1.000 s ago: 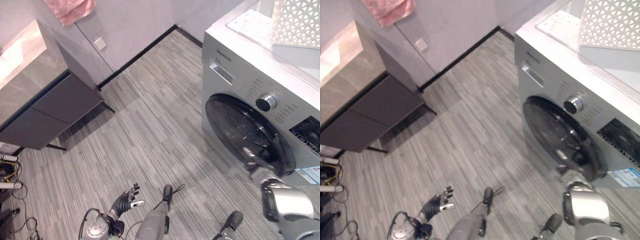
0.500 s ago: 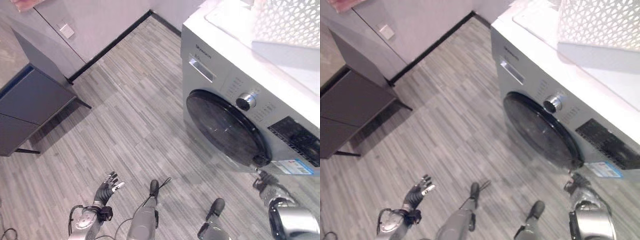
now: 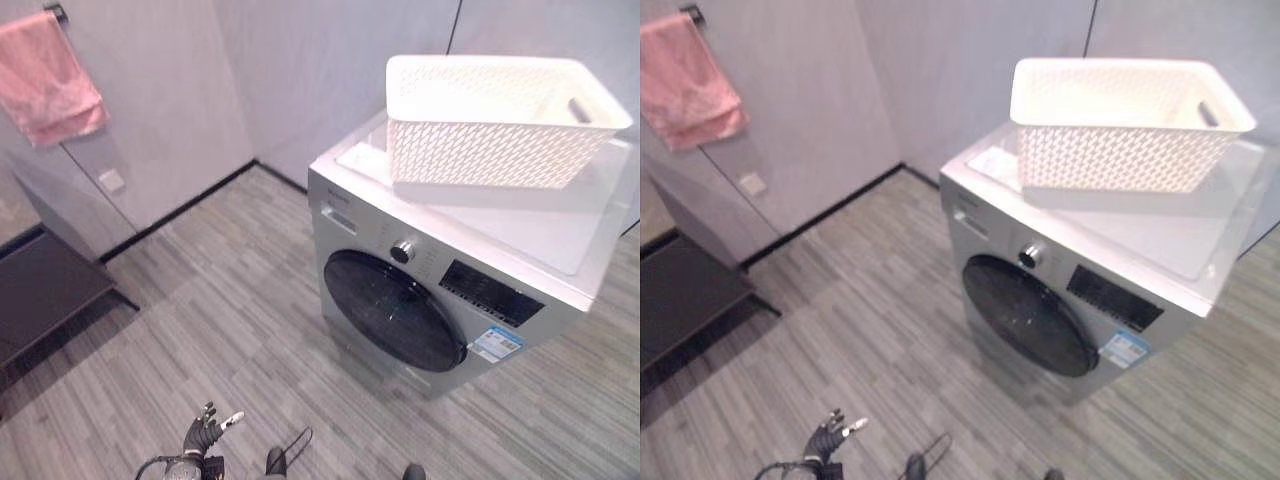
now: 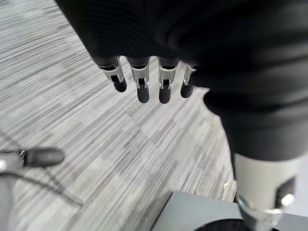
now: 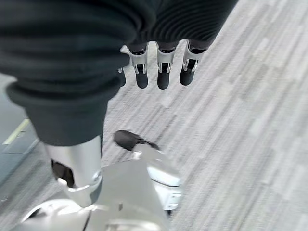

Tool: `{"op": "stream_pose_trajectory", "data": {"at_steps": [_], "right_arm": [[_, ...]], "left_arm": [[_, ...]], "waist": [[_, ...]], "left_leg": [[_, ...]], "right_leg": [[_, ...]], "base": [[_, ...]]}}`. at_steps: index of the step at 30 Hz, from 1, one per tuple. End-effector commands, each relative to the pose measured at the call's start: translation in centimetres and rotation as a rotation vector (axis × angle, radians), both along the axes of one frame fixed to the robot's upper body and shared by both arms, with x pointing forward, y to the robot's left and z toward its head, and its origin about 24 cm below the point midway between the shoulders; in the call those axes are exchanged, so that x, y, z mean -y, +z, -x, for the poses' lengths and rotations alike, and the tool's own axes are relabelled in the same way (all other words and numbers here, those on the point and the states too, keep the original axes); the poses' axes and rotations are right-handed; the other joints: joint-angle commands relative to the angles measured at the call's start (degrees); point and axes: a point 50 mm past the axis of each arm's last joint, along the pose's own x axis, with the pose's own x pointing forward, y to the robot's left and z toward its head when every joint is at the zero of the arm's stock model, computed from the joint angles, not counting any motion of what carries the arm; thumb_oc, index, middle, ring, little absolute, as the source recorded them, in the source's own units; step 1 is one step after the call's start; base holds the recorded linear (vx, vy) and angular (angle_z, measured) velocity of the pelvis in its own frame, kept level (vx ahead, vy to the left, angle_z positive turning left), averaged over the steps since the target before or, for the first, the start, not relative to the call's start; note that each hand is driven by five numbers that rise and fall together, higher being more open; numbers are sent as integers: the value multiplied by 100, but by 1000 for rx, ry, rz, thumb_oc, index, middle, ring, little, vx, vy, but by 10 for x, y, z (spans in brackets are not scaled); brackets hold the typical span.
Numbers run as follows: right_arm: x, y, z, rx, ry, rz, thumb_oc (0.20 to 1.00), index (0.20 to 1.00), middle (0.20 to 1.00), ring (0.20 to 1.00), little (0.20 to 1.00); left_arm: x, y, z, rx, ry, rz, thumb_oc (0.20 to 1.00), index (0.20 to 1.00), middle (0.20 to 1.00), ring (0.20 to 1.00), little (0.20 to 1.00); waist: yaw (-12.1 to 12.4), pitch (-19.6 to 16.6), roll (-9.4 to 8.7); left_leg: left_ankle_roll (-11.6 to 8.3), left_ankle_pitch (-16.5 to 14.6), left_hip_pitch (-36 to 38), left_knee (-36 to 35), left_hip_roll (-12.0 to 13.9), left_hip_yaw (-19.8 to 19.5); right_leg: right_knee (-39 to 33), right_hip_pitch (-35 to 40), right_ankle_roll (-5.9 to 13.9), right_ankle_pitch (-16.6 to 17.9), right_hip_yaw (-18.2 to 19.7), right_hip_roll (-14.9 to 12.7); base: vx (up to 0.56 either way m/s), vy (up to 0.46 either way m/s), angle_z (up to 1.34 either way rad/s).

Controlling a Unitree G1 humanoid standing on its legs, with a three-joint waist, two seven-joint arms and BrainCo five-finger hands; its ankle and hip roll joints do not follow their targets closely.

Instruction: Grab the laundry basket,head to the washer,open it,put in the laundry and shut it.

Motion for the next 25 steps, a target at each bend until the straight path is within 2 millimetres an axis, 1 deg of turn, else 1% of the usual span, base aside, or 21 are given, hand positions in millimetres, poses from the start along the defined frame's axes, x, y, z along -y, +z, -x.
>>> {"op": "stream_pose_trajectory", "data": {"at_steps": [1, 2, 3, 4, 6, 9, 13, 14, 18, 21, 25], "right_arm": [[-20, -4, -27, 65, 56, -32, 1000, 1000, 1000, 1000, 1000], [-20, -4, -27, 65, 56, -32, 1000, 1000, 1000, 1000, 1000], [-24, -5, -30, 82, 71, -49, 1000, 1000, 1000, 1000, 1000], [-24, -5, -30, 82, 71, -49, 1000, 1000, 1000, 1000, 1000], [-24, -5, -32, 80, 92, -66, 1000, 1000, 1000, 1000, 1000], [-23, -5, -33, 46, 172, -63, 1000, 1000, 1000, 1000, 1000], [-20, -3, -44, 62, 224, -47, 1000, 1000, 1000, 1000, 1000], [-19, -1, -54, 97, 228, -41, 1000, 1000, 1000, 1000, 1000], [-19, 2, -72, 151, 255, -35, 1000, 1000, 1000, 1000, 1000], [-18, 4, -81, 161, 295, -26, 1000, 1000, 1000, 1000, 1000], [-20, 3, -79, 155, 308, -29, 1000, 1000, 1000, 1000, 1000]], "left_arm": [[-21, -1, 6, -67, 34, -73, 1000, 1000, 1000, 1000, 1000], [-21, -1, 6, -67, 34, -73, 1000, 1000, 1000, 1000, 1000], [-21, -6, 18, -115, 95, -26, 1000, 1000, 1000, 1000, 1000], [-21, -6, 18, -115, 95, -26, 1000, 1000, 1000, 1000, 1000], [-19, -10, 26, -146, 136, 15, 1000, 1000, 1000, 1000, 1000], [-20, -11, 31, -171, 103, 13, 1000, 1000, 1000, 1000, 1000], [-20, -10, 28, -159, 80, 9, 1000, 1000, 1000, 1000, 1000], [-20, -9, 24, -145, 79, 10, 1000, 1000, 1000, 1000, 1000], [-18, -6, 14, -107, 50, 6, 1000, 1000, 1000, 1000, 1000], [-17, -5, 9, -104, 10, -8, 1000, 1000, 1000, 1000, 1000], [-18, -5, 9, -110, -16, -23, 1000, 1000, 1000, 1000, 1000]], "waist": [[23, 247, -388], [23, 248, -388], [-29, 206, -393], [-29, 206, -393], [-56, 176, -393], [-26, 109, -410], [-4, 92, -421], [-8, 79, -434], [-7, 63, -460], [12, 63, -475], [12, 67, -482]], "left_leg": [[-138, 30, 172, 25, 19, -34], [-138, 30, 173, 25, 18, -34], [-135, -1, 212, 25, 16, -39], [-135, -1, 213, 25, 16, -39], [-122, -31, 250, 25, 12, -18], [-107, -79, 297, 25, 1, 9], [-95, -89, 317, 25, -3, 18], [-95, -88, 315, 25, -5, 15], [-103, -87, 287, 25, 4, 2], [-106, -90, 274, 25, 1, -14], [-111, -98, 270, 25, 3, -22]], "right_leg": [[98, 104, 66, -84, 72, -272], [98, 105, 66, -84, 71, -272], [120, 124, 56, -87, 95, -277], [120, 125, 56, -87, 95, -277], [123, 117, 53, -73, 143, -271], [101, 143, 54, -50, 176, -268], [88, 161, 58, -34, 184, -268], [81, 162, 59, -22, 196, -266], [64, 156, 64, -12, 167, -266], [50, 160, 69, -10, 164, -257], [44, 165, 70, -6, 163, -260]], "base": [[0, 0, 0], [0, 0, 0], [0, 0, 0], [14, 6, 4], [0, 0, 0], [19, -11, -6], [4, -8, -7], [8, -22, -11], [0, 0, 0], [0, 0, 0], [0, 0, 0]]}}
